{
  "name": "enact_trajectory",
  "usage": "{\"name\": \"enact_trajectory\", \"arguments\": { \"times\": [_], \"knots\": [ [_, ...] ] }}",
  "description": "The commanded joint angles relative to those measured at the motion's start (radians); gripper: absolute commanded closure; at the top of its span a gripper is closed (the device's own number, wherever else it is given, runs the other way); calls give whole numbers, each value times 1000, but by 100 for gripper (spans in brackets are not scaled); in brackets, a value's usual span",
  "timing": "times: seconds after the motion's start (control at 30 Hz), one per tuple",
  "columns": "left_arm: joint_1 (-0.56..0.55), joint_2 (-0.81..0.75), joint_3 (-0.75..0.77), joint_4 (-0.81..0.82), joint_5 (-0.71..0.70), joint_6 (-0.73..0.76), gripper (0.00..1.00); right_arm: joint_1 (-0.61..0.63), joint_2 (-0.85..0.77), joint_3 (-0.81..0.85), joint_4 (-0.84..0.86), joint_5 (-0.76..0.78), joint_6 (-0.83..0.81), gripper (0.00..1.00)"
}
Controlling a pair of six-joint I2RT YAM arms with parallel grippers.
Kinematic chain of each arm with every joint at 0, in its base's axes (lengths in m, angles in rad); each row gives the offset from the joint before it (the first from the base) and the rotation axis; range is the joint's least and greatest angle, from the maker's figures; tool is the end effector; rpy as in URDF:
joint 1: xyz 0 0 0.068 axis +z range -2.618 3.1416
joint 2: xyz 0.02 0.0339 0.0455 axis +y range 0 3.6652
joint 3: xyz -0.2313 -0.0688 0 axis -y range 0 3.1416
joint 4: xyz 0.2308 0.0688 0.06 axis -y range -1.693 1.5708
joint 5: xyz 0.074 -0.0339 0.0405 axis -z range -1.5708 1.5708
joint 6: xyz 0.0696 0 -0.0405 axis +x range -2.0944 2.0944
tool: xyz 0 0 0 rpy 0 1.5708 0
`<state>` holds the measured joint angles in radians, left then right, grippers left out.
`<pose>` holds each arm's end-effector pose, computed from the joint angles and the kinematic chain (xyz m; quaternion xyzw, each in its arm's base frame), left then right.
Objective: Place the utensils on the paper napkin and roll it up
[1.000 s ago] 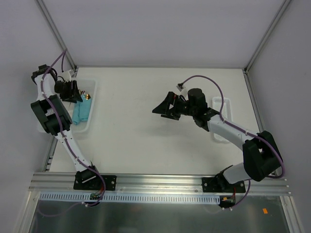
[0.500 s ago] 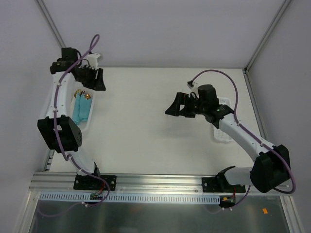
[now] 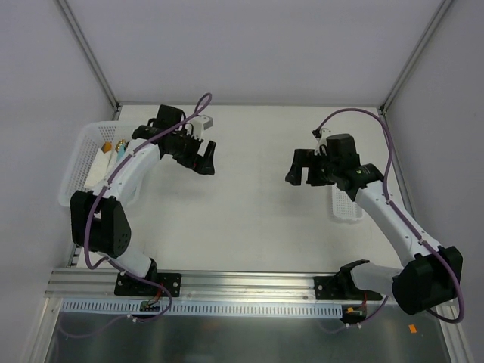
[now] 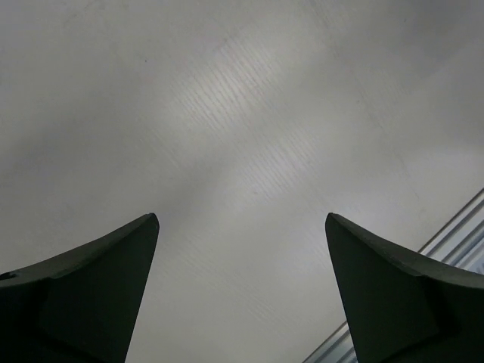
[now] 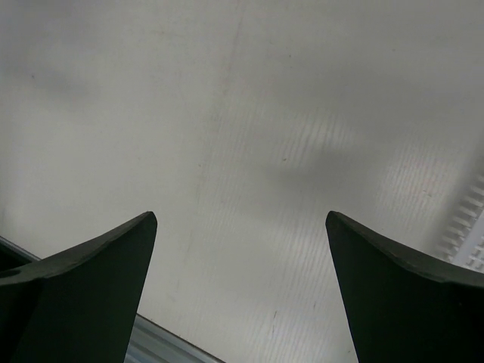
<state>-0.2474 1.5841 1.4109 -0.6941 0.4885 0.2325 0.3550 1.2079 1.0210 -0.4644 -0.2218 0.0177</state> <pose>0.3298 -0.1170 0.2608 0.2974 0.8650 -0.2295 0.3326 0.2653 0.1147 0.2598 -0.1979 0.8698 0.1792 0.4150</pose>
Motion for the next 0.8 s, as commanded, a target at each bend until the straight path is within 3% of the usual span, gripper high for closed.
{"name": "enact_trajectory", "arguments": {
  "times": [0.0, 0.2, 0.5, 0.77],
  "knots": [
    [-12, -58, -104, 151, -12, -90, 1, -10, -12, -10, -28, 93, -62, 1],
    [-10, -122, -268, 270, -88, -114, 1, -8, 16, -55, 17, 130, -58, 1],
    [7, -217, -386, 301, -172, -111, 1, -7, 45, -94, 46, 173, -93, 1],
    [37, -262, -403, 326, -93, -137, 1, -2, 36, -94, 61, 167, -102, 1]
  ]
}}
